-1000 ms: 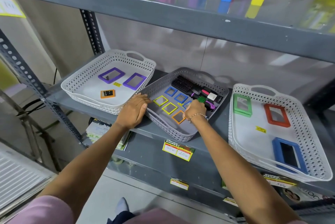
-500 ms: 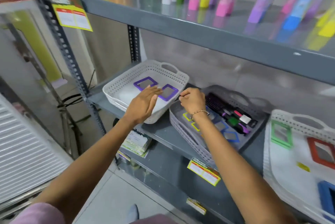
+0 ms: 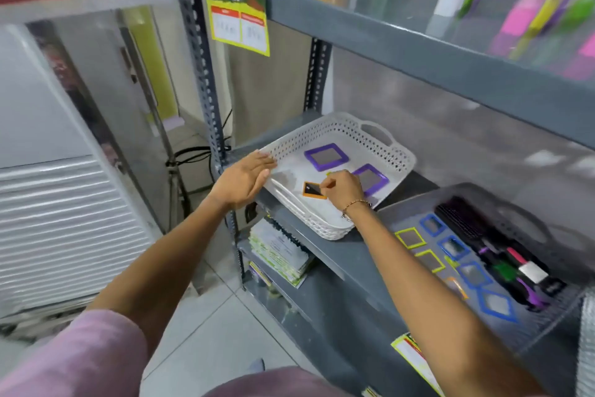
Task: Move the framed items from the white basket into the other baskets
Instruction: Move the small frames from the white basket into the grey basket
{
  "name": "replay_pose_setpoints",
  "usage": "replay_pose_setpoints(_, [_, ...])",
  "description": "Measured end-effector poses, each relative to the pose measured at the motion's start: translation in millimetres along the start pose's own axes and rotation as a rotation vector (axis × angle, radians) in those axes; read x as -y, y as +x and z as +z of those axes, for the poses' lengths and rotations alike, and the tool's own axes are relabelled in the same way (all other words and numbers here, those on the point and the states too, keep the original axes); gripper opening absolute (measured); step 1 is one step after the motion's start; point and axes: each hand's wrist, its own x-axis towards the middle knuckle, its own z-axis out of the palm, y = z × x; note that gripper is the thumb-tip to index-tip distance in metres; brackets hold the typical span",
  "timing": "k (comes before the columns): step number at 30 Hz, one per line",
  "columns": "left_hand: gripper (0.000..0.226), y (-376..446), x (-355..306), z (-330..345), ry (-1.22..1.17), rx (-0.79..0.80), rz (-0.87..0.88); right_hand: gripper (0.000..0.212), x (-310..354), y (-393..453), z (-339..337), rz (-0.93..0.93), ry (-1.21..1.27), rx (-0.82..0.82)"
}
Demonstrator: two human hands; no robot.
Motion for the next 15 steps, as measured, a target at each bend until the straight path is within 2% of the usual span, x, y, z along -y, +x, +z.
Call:
replay_pose_setpoints(4, [0.063,-0.5,2.7,6.8,-0.053,0.0,-0.01,0.016,1.6,12.0,3.6,-0.022,-0.047,0.044])
replay_pose_setpoints(6, [0.06,0.4,5.1,9.3,-0.065,-0.013,-0.015,0.006,2.6,16.7,2.2,-0.039,-0.104,0.117])
replay_pose_setpoints(7, [0.06,1.4,6.5,10.6,-0.068,-0.02,-0.018,0.008,3.2,18.6,0.9,-0.049,-0.147,0.162])
replay_pose_setpoints(10, [0.056,2.8,8.9,14.6,-0.058,-0.047,-0.027,0.036,2.5,23.9,1.3,-0.103,-0.291,0.241])
replay_pose_setpoints(12, [0.053,2.4,8.7,18.7,-0.046,-0.081,-0.037,0.045,3.2,26.2,4.2,-0.132,-0.338,0.239])
replay_pose_setpoints(13, [0.051,2.2,8.3,20.4,-0.044,-0.093,-0.045,0.042,3.1,26.9,5.5,-0.131,-0.345,0.233])
replay_pose_setpoints(15, [0.048,1.6,6.9,22.3,-0.048,-0.108,-0.062,0.022,4.7,26.7,5.1,-0.1,-0.3,0.244])
